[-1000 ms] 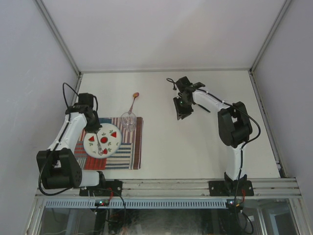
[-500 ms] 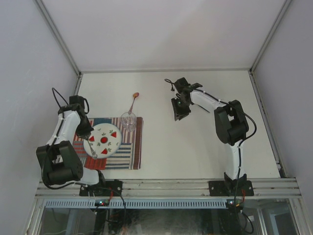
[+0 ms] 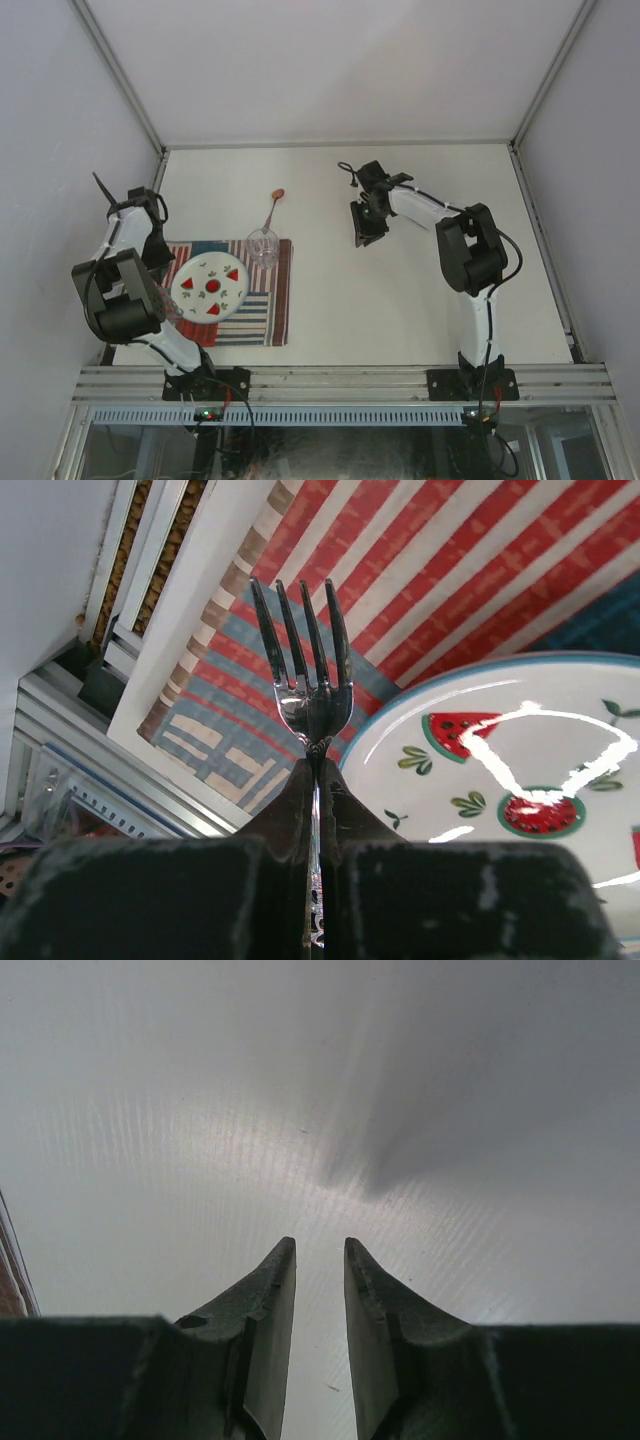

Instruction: Set the dinner table for one person

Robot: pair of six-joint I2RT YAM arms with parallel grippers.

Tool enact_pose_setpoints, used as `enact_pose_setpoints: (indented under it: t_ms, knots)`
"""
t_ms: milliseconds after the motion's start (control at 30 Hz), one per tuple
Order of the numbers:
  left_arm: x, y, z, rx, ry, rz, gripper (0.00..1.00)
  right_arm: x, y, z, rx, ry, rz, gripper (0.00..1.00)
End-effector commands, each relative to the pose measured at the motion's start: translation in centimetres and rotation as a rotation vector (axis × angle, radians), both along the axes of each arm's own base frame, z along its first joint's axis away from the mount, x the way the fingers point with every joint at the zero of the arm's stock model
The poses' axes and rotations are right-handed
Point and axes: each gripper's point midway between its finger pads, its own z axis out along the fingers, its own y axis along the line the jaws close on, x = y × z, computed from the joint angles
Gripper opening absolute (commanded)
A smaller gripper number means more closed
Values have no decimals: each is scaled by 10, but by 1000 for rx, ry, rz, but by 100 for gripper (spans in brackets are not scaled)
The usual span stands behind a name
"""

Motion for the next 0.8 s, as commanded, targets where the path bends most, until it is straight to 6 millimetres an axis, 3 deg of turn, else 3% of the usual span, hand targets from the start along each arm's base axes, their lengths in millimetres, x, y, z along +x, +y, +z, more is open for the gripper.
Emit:
enact_pose_setpoints:
  t_ms: [0,233,500,767]
  knots:
    - [14,15,3,56,-10,10,0,13,-4,13,15,-34,-18,26]
    - [11,19,-6,77,12,32,0,17,-2,13,14,-7,-26,26]
    - [1,22,-29,75,83,54,0,36,22,34,51,-46,-14,26]
    - [-1,25,-33,61,68,72,0,35,33,36,80,-54,-23,30]
